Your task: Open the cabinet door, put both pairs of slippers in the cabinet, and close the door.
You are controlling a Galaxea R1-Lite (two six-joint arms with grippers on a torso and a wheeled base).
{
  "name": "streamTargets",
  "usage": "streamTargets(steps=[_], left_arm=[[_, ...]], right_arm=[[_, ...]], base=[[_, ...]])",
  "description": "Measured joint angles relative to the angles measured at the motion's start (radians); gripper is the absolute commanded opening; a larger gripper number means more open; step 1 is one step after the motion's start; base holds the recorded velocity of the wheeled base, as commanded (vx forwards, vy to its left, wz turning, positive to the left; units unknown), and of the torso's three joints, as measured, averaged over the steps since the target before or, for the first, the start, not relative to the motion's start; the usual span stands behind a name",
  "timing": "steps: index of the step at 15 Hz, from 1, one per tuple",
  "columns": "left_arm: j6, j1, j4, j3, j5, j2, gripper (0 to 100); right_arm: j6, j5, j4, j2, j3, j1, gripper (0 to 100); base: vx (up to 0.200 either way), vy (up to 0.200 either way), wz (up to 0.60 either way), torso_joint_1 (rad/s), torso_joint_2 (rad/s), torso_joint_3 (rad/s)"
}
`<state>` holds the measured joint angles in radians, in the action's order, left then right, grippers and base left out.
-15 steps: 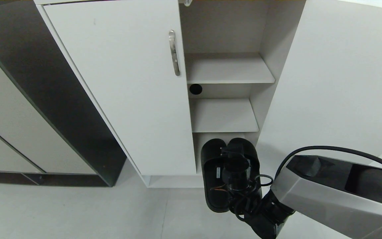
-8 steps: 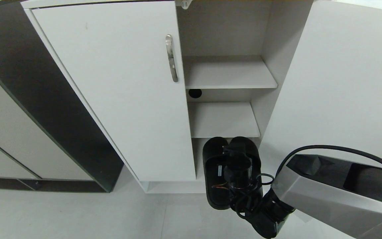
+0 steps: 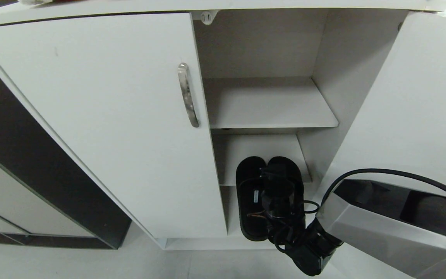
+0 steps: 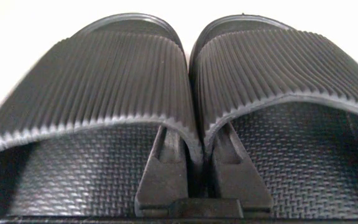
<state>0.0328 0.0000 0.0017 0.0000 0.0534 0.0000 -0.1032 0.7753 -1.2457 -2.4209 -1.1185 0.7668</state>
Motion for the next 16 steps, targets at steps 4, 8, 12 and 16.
streamTargets(steps=[4,8,12,16], left_arm=[[0.0,0.0,0.0,0.0,0.0,0.0,0],[0.0,0.0,0.0,0.0,0.0,0.0,0],[-0.002,0.0,0.0,0.0,0.0,0.0,0],[-0.002,0.0,0.0,0.0,-0.001,0.0,0]], right_arm=[[0.001,-0.002,0.0,-0.039,-0.058,0.0,0],[0.031,-0.006,0.035,-0.071,-0.147,-0.038,0],[0.033,-0.006,0.162,-0.112,-0.327,-0.08,0],[0.034,-0.026,0.292,-0.161,-0.533,-0.121,0]], base=[[0.0,0.0,0.0,0.0,0.0,0.0],[0.0,0.0,0.0,0.0,0.0,0.0],[0.0,0.0,0.0,0.0,0.0,0.0],[0.0,0.0,0.0,0.0,0.0,0.0]])
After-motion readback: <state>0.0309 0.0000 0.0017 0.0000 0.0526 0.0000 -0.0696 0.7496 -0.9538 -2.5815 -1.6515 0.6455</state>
